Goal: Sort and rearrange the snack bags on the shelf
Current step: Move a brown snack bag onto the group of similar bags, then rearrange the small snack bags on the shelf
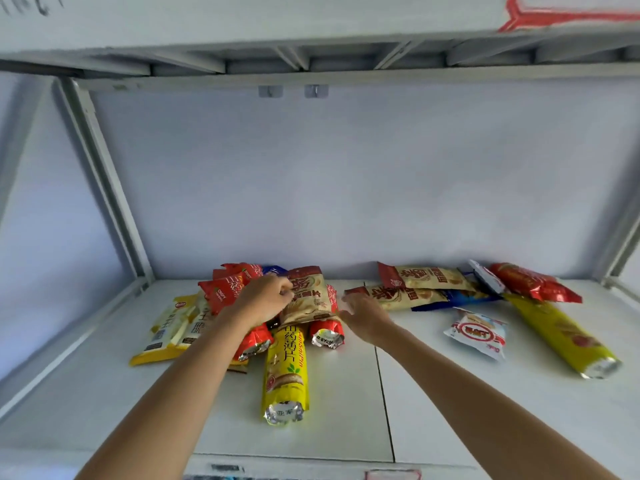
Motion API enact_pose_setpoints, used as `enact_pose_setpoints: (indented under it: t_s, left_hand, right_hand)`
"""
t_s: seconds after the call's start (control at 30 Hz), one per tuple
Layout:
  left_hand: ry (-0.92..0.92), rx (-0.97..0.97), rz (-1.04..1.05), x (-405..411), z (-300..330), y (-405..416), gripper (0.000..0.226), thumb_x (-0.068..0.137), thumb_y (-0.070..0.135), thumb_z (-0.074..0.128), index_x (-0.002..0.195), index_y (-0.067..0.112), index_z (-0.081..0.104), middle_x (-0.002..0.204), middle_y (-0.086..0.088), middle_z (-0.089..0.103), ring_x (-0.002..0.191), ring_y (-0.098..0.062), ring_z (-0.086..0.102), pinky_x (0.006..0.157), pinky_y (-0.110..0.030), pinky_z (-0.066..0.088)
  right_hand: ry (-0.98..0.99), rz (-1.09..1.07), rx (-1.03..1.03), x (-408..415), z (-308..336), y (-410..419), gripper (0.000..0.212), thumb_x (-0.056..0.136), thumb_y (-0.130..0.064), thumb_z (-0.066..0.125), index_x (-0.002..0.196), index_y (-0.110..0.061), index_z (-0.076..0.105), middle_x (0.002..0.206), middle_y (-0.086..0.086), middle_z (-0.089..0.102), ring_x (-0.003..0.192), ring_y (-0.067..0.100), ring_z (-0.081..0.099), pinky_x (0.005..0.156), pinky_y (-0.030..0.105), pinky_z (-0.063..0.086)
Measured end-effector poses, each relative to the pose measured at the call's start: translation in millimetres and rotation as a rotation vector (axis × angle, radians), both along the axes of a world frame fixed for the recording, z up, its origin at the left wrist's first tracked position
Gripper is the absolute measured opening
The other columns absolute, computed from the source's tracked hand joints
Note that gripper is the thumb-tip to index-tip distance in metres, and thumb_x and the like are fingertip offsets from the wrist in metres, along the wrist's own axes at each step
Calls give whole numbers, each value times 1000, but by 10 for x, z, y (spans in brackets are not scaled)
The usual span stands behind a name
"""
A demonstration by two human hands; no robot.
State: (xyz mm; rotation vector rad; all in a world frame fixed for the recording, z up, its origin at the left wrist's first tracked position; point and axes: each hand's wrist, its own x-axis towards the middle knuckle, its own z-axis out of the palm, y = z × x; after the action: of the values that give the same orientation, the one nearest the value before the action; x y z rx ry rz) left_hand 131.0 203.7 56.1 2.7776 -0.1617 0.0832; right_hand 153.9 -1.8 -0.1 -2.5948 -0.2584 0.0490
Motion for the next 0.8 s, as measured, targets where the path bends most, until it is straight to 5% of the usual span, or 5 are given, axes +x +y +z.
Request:
enact_pose_setpoints:
  t_s: [0.13,0.27,0.4,0.63,0.8]
  left_hand:
    - [6,71,-100,-313,-21,-201,32,98,33,49,123,16,60,104,-1,64,66,-12,60,52,-22,44]
    - [-17,137,-162,-598,-17,-480,37,97,31,49,131,20,57,119,-11,65,103,-31,63,77,-35,49]
    - [-34,164,-202,-747,-48,-816,38,93,34,47,128,27,59,132,-5,61,118,-27,56,94,-35,46]
    - [3,128,-264,-916,-104,-1479,37,94,33,49,127,21,60,125,-3,64,107,-24,61,87,-31,45]
    - [27,87,-266,-843,-219,-2019,34,97,30,48,126,18,61,131,-3,61,116,-22,58,101,-35,43]
  right_hand:
    - [-47,-77,-69,-425,113,-297,39,95,-28,50,131,-13,52,143,5,39,127,24,44,103,38,41]
    - [-40,-126,-129,-900,171,-601,44,96,-32,49,137,-16,48,150,5,34,130,26,45,104,37,39]
    - [-19,-138,-129,-1276,194,-957,42,96,-33,51,134,-15,51,146,4,40,128,25,46,103,38,41]
    - [-15,-140,-219,-1536,143,-1597,44,97,-37,47,137,-19,49,147,3,42,132,24,41,105,37,39]
    - [1,-132,-268,-1457,6,-2199,46,97,-37,47,138,-19,47,148,4,42,133,23,41,108,36,36]
